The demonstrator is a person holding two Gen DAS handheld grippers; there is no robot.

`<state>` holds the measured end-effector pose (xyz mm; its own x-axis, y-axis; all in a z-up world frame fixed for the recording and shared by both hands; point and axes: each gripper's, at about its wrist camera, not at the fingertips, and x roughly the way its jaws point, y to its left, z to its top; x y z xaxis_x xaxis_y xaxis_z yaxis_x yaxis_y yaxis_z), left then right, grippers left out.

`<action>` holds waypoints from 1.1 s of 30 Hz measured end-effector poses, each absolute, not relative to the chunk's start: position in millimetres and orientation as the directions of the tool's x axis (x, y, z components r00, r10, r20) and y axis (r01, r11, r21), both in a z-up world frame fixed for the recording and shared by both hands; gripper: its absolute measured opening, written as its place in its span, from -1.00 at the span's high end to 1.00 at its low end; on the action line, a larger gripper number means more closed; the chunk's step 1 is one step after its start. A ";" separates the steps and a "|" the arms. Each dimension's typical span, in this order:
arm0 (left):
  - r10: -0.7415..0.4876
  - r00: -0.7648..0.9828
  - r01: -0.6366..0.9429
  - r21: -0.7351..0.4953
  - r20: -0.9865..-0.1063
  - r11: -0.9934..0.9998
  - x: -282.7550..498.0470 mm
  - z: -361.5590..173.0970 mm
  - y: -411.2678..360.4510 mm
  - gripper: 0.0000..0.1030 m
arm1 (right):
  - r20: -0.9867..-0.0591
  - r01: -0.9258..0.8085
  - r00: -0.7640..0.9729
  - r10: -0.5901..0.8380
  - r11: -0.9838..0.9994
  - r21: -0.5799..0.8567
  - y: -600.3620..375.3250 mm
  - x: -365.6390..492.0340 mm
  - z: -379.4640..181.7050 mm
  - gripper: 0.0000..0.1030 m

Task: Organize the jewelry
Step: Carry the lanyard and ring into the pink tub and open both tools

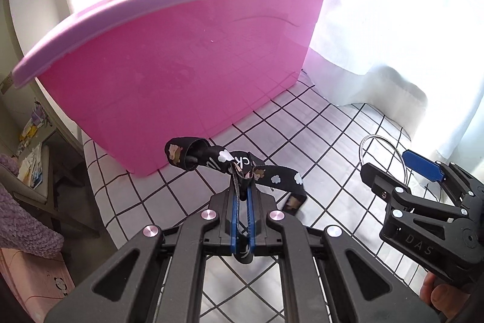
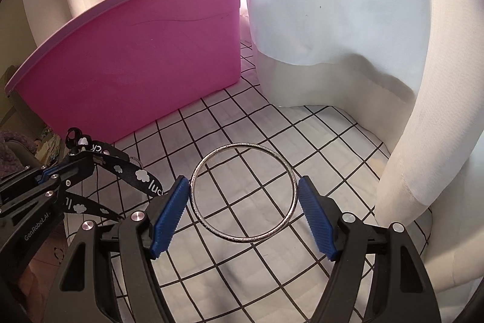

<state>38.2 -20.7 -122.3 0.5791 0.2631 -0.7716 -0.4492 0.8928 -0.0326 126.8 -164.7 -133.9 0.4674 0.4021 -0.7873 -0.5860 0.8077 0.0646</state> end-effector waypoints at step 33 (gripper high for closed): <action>0.253 0.760 -0.352 -0.052 -0.599 0.935 43.9 84.1 98.9 0.89 | -0.583 -0.625 0.623 0.522 0.780 0.030 -26.0 123.7 75.6 -0.39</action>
